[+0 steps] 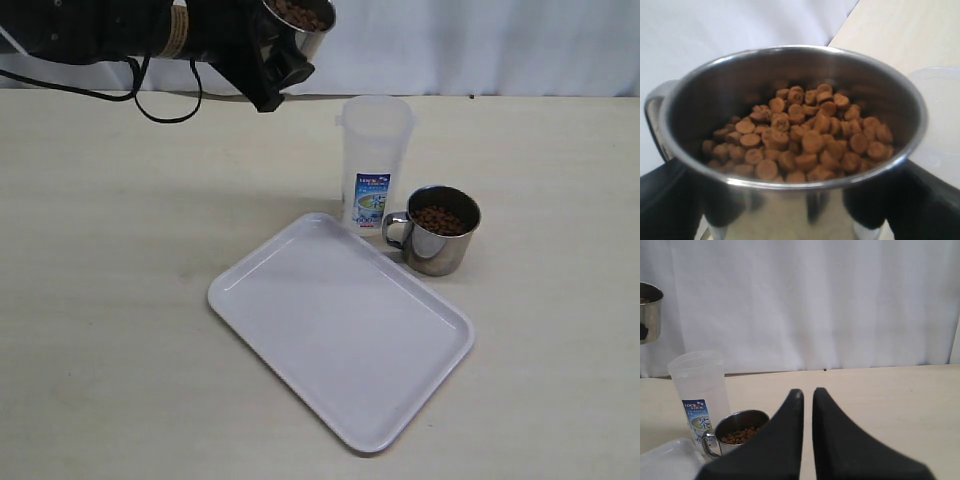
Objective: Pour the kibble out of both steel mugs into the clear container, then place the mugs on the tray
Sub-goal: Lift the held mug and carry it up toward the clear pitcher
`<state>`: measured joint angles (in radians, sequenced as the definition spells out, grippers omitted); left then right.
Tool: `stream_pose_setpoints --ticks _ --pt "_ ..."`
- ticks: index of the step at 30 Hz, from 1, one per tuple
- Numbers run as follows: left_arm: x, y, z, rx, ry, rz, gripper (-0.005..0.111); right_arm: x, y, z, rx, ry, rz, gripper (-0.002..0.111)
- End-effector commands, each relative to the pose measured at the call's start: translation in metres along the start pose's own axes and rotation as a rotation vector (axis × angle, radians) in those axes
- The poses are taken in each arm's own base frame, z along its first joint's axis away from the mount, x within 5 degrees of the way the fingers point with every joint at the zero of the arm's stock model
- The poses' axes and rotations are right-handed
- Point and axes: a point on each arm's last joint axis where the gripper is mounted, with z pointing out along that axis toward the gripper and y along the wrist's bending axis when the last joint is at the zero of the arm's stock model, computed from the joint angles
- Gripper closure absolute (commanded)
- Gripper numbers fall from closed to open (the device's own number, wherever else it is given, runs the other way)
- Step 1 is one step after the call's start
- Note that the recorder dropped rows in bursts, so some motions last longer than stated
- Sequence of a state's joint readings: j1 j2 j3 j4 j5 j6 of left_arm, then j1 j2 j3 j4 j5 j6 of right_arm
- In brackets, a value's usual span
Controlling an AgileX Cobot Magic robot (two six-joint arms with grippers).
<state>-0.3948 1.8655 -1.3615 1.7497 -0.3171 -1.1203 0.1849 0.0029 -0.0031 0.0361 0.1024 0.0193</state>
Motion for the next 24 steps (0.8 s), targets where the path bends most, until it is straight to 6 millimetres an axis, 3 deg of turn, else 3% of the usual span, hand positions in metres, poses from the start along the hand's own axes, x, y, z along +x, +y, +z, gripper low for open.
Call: stream_pose_setpoints --ticks 1,10,16,24 --pt "-0.004 0.005 -0.002 -0.039 -0.002 -0.016 0.107 0.001 0.000 0.000 -0.004 0.000 -0.008 0.103" --pt "-0.002 0.010 -0.002 -0.090 0.022 -0.019 0.107 0.001 0.000 0.000 -0.004 0.000 -0.008 0.103" --pt "-0.019 -0.013 0.006 -0.092 0.017 0.006 0.107 0.001 0.000 0.000 -0.004 0.000 -0.008 0.103" --pt "-0.029 -0.026 0.010 -0.124 0.030 0.095 0.107 0.001 0.000 0.000 -0.004 0.000 -0.008 0.103"
